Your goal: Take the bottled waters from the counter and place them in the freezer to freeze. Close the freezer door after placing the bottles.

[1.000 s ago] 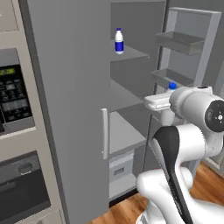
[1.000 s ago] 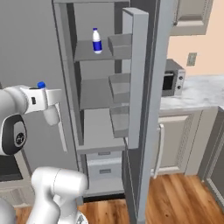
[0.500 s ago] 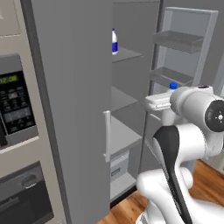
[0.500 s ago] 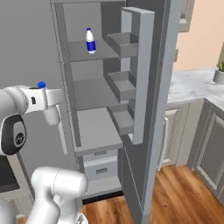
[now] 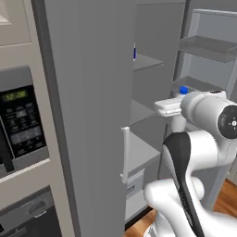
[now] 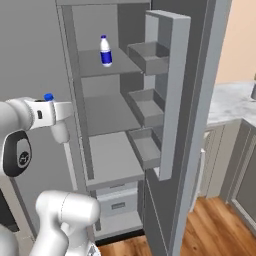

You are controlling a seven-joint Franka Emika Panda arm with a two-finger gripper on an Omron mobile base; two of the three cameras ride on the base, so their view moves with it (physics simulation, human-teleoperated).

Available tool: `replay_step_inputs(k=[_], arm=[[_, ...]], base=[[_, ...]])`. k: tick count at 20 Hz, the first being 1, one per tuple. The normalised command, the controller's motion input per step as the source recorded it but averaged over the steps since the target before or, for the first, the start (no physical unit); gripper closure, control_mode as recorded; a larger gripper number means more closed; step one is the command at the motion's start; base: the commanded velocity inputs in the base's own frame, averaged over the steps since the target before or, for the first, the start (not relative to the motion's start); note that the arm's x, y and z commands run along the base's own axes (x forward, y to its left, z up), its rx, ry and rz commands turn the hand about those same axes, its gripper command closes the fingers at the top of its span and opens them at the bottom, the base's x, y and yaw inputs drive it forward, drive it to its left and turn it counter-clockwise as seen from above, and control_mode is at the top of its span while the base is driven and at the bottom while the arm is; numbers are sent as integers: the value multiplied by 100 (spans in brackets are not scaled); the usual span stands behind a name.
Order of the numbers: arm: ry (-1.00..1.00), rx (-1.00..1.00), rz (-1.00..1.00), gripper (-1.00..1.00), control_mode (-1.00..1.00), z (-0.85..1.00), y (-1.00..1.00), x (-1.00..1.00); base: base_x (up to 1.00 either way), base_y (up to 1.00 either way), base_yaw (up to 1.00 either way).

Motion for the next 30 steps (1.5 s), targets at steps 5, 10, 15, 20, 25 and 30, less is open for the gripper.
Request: replay_step_inputs(k=[5, 10, 15, 20, 25, 30], arm=[[0, 0, 0, 100, 100, 0, 0, 0], [0, 0, 0, 100, 100, 0, 0, 0], [0, 0, 0, 100, 100, 0, 0, 0], [0, 0, 0, 100, 100, 0, 0, 0], [0, 0, 0, 100, 100, 0, 0, 0], [0, 0, 0, 100, 100, 0, 0, 0]], base=[[49, -20, 0], [55, -30, 0], [55, -1, 0], [43, -1, 0], [33, -21, 0], [22, -34, 0]])
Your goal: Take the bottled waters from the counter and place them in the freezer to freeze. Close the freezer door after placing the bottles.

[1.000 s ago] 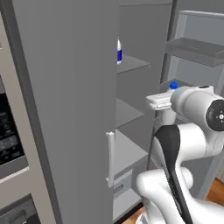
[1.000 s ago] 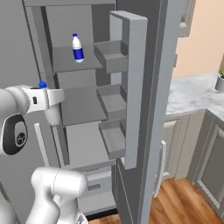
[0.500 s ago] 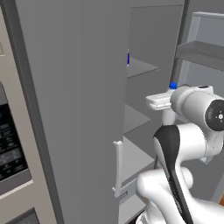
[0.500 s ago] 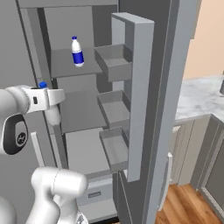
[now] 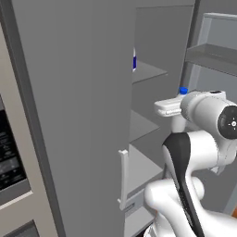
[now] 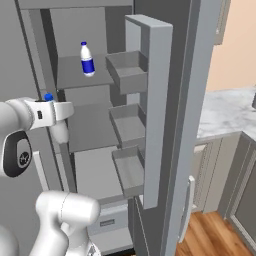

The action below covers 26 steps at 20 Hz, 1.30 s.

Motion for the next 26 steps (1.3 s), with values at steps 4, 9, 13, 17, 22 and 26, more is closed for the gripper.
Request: replay_step_inputs(k=[4, 9, 13, 17, 22, 26], arm=[[0, 0, 0, 100, 100, 0, 0, 0], [0, 0, 0, 100, 100, 0, 0, 0], [0, 0, 0, 100, 100, 0, 0, 0], [0, 0, 0, 100, 100, 0, 0, 0], [0, 0, 1, 100, -100, -13, 0, 8], [0, 2, 6, 100, -100, -40, 7, 23]], base=[[1, -36, 0], [6, -5, 0], [15, 0, 1], [14, 0, 1], [9, 0, 0], [0, 0, 0]])
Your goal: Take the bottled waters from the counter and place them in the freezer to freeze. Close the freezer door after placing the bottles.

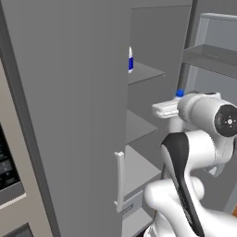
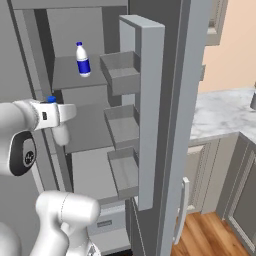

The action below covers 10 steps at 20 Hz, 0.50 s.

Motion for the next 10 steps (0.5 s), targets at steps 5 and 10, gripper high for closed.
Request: replay_step_inputs(k=[5, 10], arm=[[0, 2, 18, 100, -100, -43, 10, 40], [0, 0, 14, 100, -100, -61, 2, 41]], base=[[0, 0, 0], [0, 0, 0]])
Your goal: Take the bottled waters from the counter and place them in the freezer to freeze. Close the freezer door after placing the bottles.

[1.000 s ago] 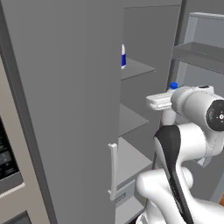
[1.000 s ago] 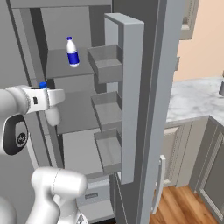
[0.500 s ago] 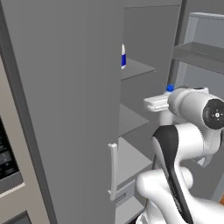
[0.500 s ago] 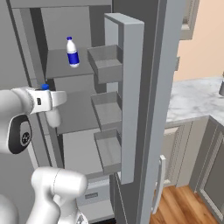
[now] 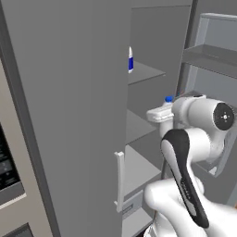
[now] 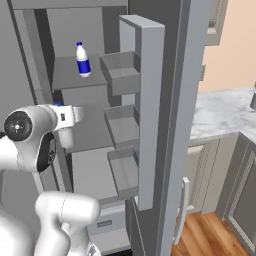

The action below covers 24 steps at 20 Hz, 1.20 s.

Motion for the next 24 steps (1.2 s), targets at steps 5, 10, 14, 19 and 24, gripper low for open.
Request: replay_step_inputs(k=[5, 10, 14, 19, 24], arm=[[0, 0, 0, 100, -100, -69, 8, 53], [0, 0, 0, 100, -100, -58, 1, 73], [1, 0, 0, 100, -100, -50, 0, 68], [0, 0, 1, 100, -100, -40, 5, 75], [0, 0, 3, 100, -100, -32, 11, 73]], base=[[0, 0, 0], [0, 0, 0], [0, 0, 0], [0, 0, 0], [0, 0, 0]])
